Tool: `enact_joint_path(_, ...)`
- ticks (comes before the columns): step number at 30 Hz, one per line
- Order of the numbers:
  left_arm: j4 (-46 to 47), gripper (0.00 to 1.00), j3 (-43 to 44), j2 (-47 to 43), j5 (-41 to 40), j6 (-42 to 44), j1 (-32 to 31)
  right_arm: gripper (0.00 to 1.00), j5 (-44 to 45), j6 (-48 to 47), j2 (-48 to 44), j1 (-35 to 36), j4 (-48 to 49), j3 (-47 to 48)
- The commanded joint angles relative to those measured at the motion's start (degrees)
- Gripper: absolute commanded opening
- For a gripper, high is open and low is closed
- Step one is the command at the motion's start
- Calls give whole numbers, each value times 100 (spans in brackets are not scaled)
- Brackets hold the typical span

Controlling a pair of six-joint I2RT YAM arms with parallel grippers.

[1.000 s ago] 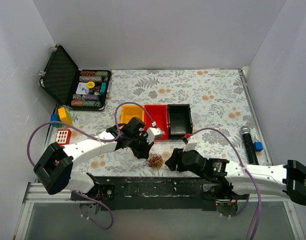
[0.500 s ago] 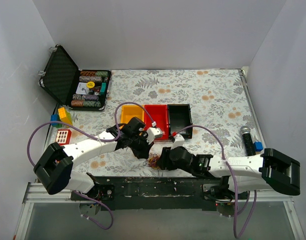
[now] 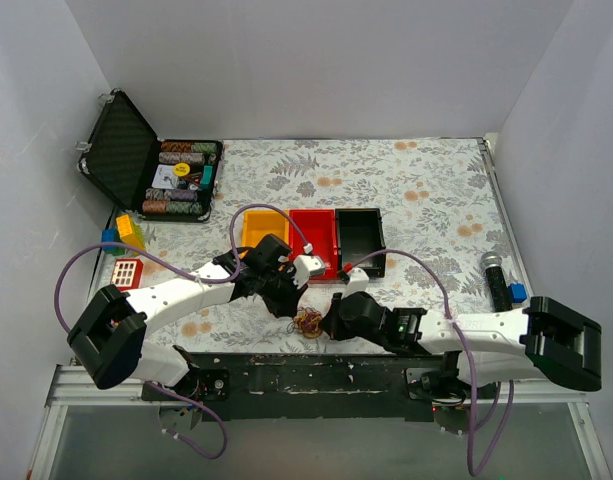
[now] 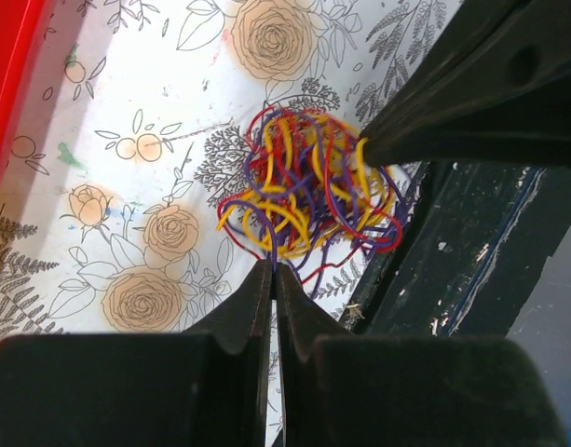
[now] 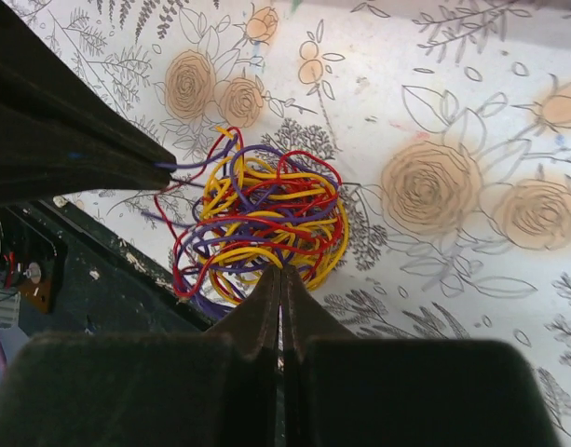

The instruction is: Untangle the cables

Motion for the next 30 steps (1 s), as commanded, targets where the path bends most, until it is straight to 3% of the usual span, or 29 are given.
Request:
enact_joint_path(1,-198,0,118,-225,-330,191,-4,1,343,126,-578,-2,-452,-261)
enact_joint_path(7,-656,0,197,-638,-1025,727,154,1,765,433,-1588,-11,-1972,-420)
enact_joint_path(11,-946,0,232,-884,-1306,1087,645,1,984,732,-2335,-11,-3018,-455)
enact_joint_path(16,-1306,0,408,-1060,-1430,1746,1936,1,1161,996,-2610,-11,-3757,-376)
enact_joint_path(24,-1597,0,487,-1315,-1465,3152,3888,1,1494,1698,-1792,-11,-5102,239)
enact_joint_path(30,-1720,0,663,-1333,-1219,3768,5153,1,1933,2603,-2125,-11,-6217,362)
